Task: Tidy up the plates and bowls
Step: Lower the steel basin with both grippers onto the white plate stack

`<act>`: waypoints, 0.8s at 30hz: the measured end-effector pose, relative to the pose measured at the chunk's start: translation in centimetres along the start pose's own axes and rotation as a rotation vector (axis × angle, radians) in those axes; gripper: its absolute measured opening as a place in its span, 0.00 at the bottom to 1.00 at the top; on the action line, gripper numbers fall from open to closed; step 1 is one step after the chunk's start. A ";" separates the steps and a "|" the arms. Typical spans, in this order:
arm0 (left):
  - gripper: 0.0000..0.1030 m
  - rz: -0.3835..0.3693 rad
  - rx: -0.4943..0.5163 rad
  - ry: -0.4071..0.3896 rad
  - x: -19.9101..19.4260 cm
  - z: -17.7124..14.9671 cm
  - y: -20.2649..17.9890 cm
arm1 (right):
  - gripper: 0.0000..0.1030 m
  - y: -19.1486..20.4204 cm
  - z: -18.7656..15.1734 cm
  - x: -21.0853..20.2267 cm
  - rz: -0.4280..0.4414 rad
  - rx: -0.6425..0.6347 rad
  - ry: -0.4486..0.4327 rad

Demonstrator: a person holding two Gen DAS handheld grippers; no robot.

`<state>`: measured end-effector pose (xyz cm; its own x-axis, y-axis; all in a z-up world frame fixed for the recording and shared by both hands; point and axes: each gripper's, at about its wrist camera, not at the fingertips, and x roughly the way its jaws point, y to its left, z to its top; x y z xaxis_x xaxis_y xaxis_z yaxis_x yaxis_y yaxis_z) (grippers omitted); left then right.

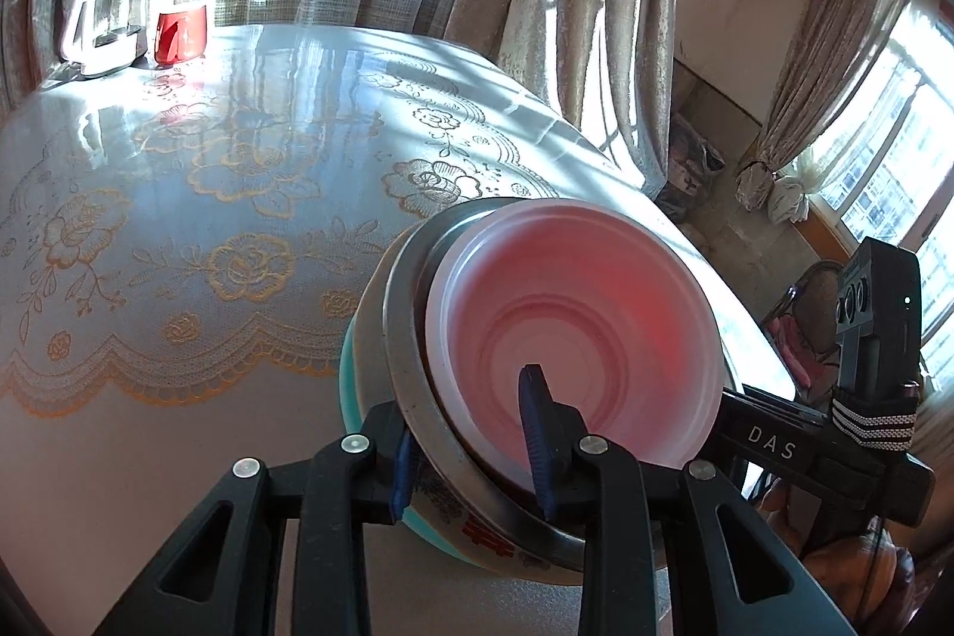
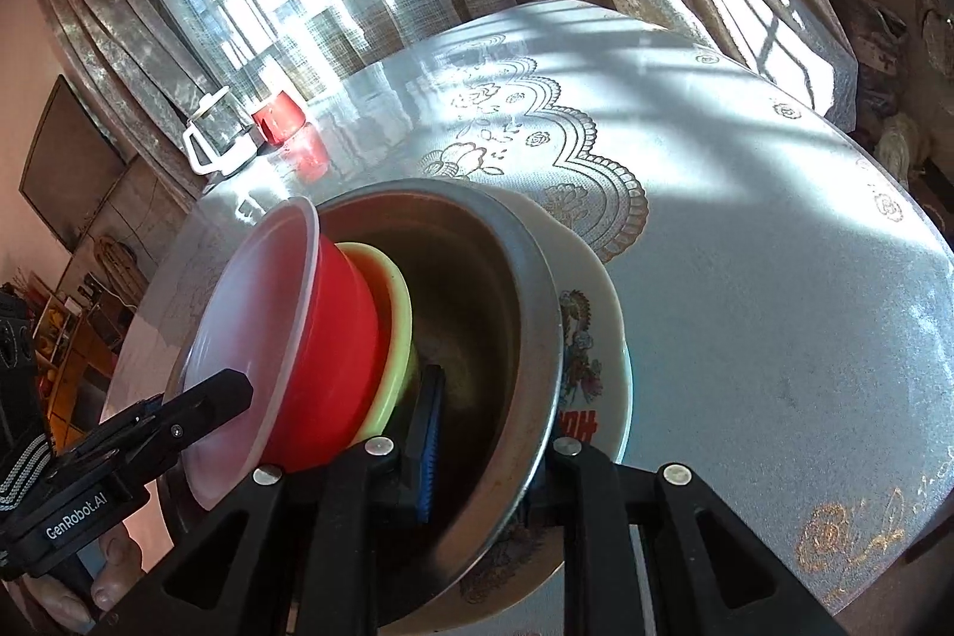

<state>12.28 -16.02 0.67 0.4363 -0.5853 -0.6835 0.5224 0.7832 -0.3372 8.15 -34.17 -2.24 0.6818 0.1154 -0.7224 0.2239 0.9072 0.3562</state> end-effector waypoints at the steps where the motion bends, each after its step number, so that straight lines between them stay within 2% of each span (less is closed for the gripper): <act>1: 0.29 0.004 0.001 0.000 0.0 0.0 -0.1 | 0.19 0.0 0.0 0.0 -0.001 -0.001 0.000; 9: 0.29 0.007 0.001 0.019 0.2 -0.5 -0.3 | 0.21 -0.6 0.2 -0.6 0.008 0.032 -0.012; 20: 0.29 -0.001 -0.011 0.021 -0.3 -0.7 -0.2 | 0.21 -0.1 0.1 -1.0 -0.020 0.007 -0.010; 24: 0.29 -0.003 -0.009 0.021 -0.3 -0.7 -0.2 | 0.25 -0.2 0.0 -1.4 -0.023 0.005 -0.023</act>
<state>11.55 -15.89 0.51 0.4190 -0.5834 -0.6958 0.5174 0.7831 -0.3450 7.16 -34.53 -1.24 0.6924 0.0847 -0.7165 0.2435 0.9074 0.3426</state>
